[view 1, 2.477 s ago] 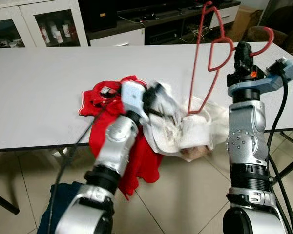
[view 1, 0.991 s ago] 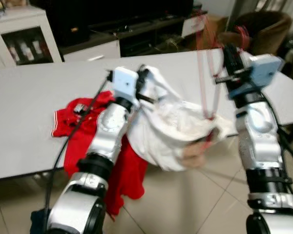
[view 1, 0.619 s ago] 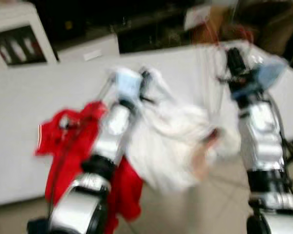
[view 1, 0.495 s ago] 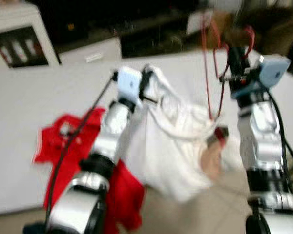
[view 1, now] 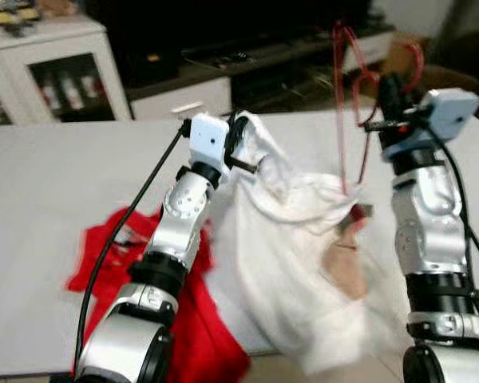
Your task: Hang hanger
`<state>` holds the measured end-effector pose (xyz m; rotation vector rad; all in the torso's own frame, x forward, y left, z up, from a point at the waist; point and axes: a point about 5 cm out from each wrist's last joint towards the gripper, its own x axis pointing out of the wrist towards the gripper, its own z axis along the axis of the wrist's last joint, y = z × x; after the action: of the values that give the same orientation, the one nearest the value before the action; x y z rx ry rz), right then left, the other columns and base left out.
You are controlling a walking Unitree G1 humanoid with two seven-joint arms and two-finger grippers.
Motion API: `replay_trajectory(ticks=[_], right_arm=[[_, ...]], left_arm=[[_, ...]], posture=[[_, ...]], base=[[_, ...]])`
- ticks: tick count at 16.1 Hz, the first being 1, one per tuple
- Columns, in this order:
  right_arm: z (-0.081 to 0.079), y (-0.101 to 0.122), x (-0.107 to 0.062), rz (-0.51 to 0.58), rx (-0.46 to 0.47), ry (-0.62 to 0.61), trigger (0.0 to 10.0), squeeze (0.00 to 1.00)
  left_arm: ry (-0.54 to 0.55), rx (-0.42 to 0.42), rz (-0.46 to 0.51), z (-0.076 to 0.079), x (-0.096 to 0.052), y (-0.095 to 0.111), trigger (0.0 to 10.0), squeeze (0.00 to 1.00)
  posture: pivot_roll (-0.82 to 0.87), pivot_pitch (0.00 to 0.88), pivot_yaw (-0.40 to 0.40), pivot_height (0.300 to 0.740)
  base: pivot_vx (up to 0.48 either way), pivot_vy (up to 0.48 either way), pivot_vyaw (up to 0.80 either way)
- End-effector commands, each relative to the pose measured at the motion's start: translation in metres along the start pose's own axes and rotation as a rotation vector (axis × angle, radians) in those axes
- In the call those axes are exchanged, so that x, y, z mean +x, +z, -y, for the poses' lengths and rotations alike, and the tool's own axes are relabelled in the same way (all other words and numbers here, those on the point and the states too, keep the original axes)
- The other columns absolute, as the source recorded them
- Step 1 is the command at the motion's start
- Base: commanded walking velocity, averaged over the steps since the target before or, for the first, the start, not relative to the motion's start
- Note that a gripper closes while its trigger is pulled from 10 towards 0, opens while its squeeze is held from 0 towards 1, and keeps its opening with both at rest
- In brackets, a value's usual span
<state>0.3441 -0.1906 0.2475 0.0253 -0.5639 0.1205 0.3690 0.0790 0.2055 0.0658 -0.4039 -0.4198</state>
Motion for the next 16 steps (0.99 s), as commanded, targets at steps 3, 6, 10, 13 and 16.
replay_trajectory(ticks=[3, 6, 10, 13, 16], right_arm=[[-0.009, 0.002, 0.004, 0.007, 0.015, 0.026, 0.0, 0.00], [-0.011, -0.001, 0.004, -0.015, 0.020, 0.038, 0.0, 0.00], [-0.020, -0.021, -0.004, -0.139, 0.021, 0.104, 0.0, 0.00], [-0.018, -0.025, -0.005, -0.161, 0.019, 0.093, 0.0, 0.00], [-0.016, -0.026, -0.006, -0.176, 0.021, 0.079, 0.0, 0.00]], left_arm=[[0.022, 0.011, -0.005, -0.007, -0.001, 0.000, 10.0, 0.00], [0.007, 0.005, -0.012, -0.005, -0.002, -0.001, 10.0, 0.00], [-0.272, 0.156, -0.143, 0.015, -0.011, -0.021, 10.0, 0.00], [-0.475, 0.251, -0.086, 0.028, -0.018, -0.014, 10.0, 0.00], [-0.761, 0.342, 0.000, 0.048, -0.033, -0.008, 10.0, 0.00]], posture=[[0.03, 0.000, 0.013, 0.740], [0.03, 0.006, 0.014, 0.740], [0.03, 0.013, 0.014, 0.740], [0.03, 0.016, 0.017, 0.740], [0.03, 0.018, 0.019, 0.740]], base=[[0.000, 0.000, 0.00], [0.000, 0.000, 0.00], [0.000, 0.000, 0.00], [0.000, 0.000, 0.00], [0.000, 0.000, 0.00]])
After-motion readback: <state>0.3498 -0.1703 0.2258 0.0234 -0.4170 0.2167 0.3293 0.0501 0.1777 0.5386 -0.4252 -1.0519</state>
